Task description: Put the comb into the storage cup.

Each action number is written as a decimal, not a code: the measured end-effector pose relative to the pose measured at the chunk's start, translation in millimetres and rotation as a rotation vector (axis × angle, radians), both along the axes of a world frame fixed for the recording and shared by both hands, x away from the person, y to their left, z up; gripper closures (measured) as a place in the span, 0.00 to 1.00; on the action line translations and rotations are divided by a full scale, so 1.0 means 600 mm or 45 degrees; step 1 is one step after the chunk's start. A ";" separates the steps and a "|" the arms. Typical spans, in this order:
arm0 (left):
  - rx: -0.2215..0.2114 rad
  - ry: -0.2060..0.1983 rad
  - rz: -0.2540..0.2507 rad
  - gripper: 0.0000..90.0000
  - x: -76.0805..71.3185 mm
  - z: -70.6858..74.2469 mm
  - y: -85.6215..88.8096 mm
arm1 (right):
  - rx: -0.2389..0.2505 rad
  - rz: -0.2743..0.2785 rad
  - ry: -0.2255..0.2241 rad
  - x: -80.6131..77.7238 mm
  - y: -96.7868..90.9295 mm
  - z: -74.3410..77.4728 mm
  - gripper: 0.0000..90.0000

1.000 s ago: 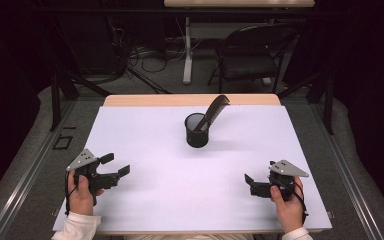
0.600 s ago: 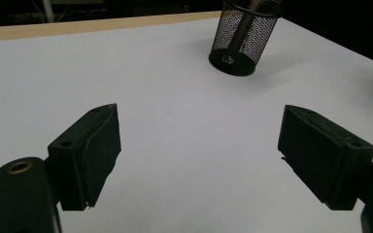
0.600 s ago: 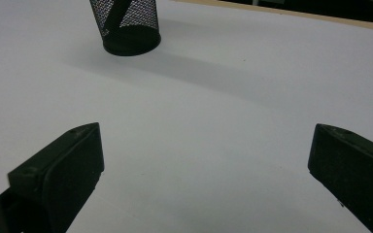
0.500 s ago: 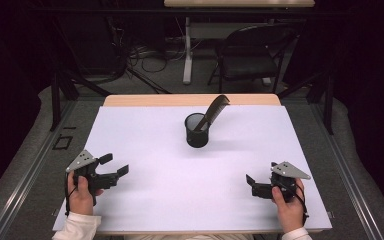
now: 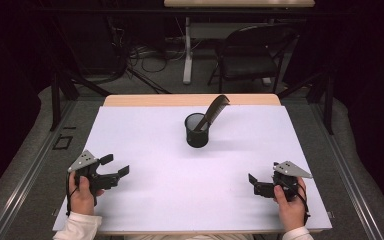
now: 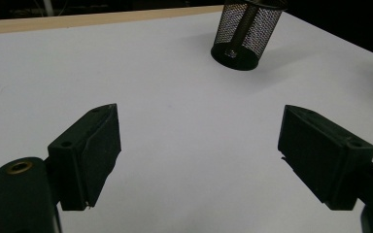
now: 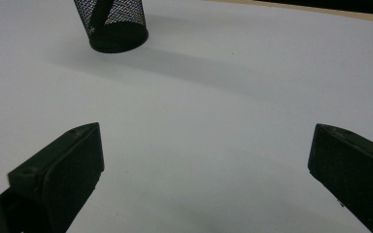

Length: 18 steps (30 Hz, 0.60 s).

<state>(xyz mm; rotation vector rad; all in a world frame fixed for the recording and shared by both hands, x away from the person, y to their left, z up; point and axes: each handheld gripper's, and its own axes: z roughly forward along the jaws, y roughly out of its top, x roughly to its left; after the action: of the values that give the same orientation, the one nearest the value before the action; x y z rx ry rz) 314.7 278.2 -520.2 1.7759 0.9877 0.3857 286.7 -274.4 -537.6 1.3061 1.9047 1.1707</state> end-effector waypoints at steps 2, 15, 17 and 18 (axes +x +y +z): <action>0.002 0.002 0.000 0.18 0.000 -0.001 0.000 | 0.000 -0.001 -0.001 0.001 -0.001 -0.001 0.00; 0.005 0.010 0.009 0.18 0.001 -0.002 0.000 | 0.001 -0.003 0.017 0.003 -0.004 -0.003 0.00; 0.006 0.015 0.010 0.18 0.002 -0.003 0.000 | 0.002 -0.007 0.019 0.003 -0.005 -0.003 0.00; 0.007 0.019 0.012 0.18 0.002 -0.003 0.001 | 0.005 -0.010 0.019 0.003 -0.005 -0.003 0.00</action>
<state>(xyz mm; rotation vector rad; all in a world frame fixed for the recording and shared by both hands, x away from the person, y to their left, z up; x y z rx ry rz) 316.0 278.6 -521.9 1.7818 1.0061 0.3817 288.6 -277.5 -539.6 1.3269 1.9065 1.1646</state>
